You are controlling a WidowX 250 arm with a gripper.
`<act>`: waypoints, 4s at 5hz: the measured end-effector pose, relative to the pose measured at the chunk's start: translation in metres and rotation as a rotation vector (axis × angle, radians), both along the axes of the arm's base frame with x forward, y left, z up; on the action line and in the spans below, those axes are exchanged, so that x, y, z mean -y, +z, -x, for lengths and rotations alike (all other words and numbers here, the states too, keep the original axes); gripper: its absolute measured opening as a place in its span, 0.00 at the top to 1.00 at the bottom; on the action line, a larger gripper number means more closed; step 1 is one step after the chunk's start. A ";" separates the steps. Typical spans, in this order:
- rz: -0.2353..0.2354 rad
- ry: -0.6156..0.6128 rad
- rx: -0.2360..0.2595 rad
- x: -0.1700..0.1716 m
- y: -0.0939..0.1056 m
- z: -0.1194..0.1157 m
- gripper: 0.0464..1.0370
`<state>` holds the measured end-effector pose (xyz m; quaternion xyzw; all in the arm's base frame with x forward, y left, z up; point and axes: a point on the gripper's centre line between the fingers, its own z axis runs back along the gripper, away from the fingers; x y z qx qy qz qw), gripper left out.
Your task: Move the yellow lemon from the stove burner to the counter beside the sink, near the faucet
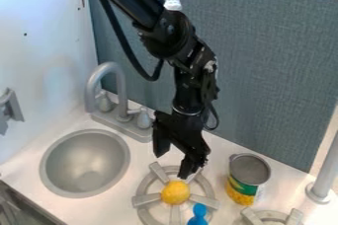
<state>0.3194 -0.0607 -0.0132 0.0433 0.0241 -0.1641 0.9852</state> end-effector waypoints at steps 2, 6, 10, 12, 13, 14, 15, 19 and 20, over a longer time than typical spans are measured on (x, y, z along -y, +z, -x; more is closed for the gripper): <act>-0.030 0.030 -0.024 -0.004 -0.023 0.003 0.04; -0.055 0.025 -0.089 0.004 -0.049 -0.009 0.04; -0.074 0.046 -0.178 -0.001 -0.077 0.005 0.10; -0.064 0.068 -0.164 -0.007 -0.074 0.005 0.36; -0.047 0.110 -0.138 -0.020 -0.058 0.001 0.36; -0.020 0.188 -0.099 -0.040 -0.036 -0.009 0.36; 0.005 0.251 -0.058 -0.059 -0.022 -0.030 0.36; -0.037 0.375 -0.086 -0.102 -0.065 -0.050 0.36; -0.038 0.395 -0.077 -0.112 -0.069 -0.051 0.36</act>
